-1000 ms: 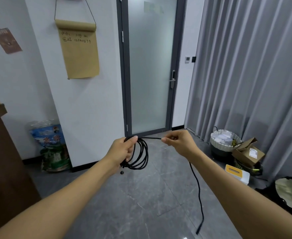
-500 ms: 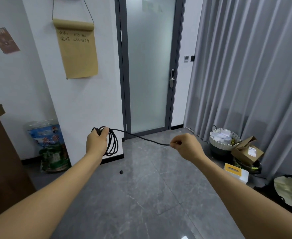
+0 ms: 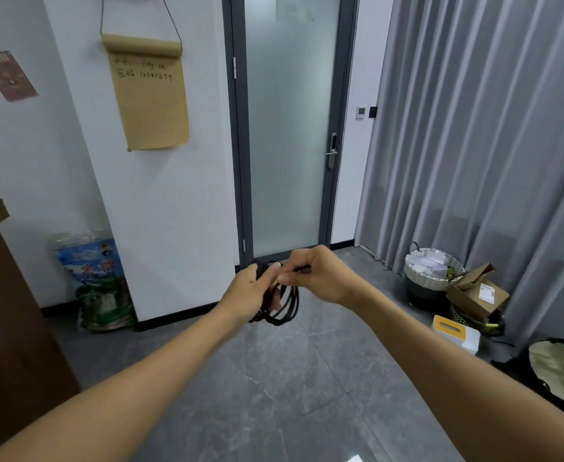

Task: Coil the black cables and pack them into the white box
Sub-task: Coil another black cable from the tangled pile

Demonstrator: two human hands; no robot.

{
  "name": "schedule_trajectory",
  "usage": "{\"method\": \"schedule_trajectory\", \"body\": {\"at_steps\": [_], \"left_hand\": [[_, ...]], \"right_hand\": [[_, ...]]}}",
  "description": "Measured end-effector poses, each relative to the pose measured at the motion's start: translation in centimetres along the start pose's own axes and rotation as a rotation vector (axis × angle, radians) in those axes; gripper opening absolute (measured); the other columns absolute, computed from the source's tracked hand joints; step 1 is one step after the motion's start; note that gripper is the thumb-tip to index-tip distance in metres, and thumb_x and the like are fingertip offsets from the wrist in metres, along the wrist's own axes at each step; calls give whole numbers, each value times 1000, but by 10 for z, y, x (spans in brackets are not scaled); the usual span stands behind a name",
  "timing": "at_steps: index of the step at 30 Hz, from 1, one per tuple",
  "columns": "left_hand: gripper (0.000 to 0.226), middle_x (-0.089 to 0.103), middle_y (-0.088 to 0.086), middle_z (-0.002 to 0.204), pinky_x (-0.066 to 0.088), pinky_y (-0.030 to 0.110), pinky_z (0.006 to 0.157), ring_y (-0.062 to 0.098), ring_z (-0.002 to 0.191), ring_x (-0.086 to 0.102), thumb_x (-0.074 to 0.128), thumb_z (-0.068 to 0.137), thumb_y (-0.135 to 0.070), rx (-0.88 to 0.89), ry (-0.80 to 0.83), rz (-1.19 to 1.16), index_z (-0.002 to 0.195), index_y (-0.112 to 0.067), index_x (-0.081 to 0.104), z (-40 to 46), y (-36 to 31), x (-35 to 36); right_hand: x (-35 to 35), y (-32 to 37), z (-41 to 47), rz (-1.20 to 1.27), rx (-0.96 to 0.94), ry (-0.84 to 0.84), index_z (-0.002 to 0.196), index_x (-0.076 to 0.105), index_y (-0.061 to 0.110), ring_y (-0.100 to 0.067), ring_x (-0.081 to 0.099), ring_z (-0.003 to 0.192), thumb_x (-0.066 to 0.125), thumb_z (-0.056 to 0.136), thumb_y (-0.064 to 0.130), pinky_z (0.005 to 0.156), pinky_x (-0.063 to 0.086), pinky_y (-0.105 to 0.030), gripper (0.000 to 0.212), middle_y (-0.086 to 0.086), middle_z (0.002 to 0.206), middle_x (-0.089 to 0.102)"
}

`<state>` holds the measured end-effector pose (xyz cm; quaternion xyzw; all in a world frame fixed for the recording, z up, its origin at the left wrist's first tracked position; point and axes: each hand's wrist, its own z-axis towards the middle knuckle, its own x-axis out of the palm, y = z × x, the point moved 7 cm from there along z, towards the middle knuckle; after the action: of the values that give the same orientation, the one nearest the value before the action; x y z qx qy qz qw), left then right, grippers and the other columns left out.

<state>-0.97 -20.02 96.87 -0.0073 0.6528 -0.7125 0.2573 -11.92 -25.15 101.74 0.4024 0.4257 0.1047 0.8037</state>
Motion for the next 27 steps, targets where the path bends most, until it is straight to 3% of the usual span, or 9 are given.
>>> {"method": "schedule_trajectory", "body": {"at_steps": [3,7,11,14,16,19,22,24,27], "left_hand": [[32,56,-1,57,45,24,54,10,49,55,39,99,-40,-86,127,-208,82,-14,48,-11,-7,21],[39,37,-7,47,41,19,48,8,41,40,35,100,-42,-214,227,-507,71,-16,37,-14,-10,41],[40,29,-9,45,33,17,45,6,39,29,36,98,-45,-255,264,-572,69,-17,37,-11,-10,42],[41,27,-10,43,31,18,45,4,36,25,36,98,-45,-260,324,-546,67,-16,39,-10,-13,43],[42,25,-11,43,28,16,41,3,34,23,36,97,-45,-314,426,-565,66,-16,38,-15,-15,47],[41,24,-12,41,23,16,36,1,31,21,41,89,-48,-415,589,-591,62,-18,38,-26,-16,52],[40,26,-13,39,21,15,35,-1,29,22,45,82,-50,-445,667,-582,57,-19,40,-31,-15,50],[38,27,-13,40,19,14,37,-1,30,22,47,82,-47,-422,646,-565,58,-19,39,-29,-14,48],[34,29,-11,44,18,15,40,0,35,22,57,85,-35,-347,522,-430,62,-19,37,-21,-10,43]], "right_hand": [[-16,-9,-3,145,46,-68,82,70,4,-5,61,73,68,83,7,77,50,-21,4,6,74,65],[-24,-14,-8,236,78,-113,81,68,7,-1,62,68,66,84,8,69,49,-15,4,2,73,67],[-24,-15,-17,68,40,-114,96,62,4,8,53,64,72,80,13,65,41,-10,21,10,79,56],[-14,-21,-24,-124,38,43,123,51,17,6,50,98,79,74,22,88,38,-13,56,10,109,48],[-9,-26,-27,-204,38,102,128,49,19,-4,50,109,79,72,20,96,39,-16,63,7,118,49],[-5,-28,-30,-178,79,128,112,59,14,-15,58,88,71,74,20,80,47,-28,40,-2,101,59],[7,-25,-34,-172,93,169,91,59,2,-11,42,54,57,86,15,55,37,-27,14,-2,65,50],[9,-24,-34,-235,110,121,77,52,1,-9,33,49,50,91,12,50,29,-23,18,2,56,42],[12,-29,-31,-294,156,52,63,40,14,-11,30,49,45,94,11,48,26,-22,32,2,55,39]]}}
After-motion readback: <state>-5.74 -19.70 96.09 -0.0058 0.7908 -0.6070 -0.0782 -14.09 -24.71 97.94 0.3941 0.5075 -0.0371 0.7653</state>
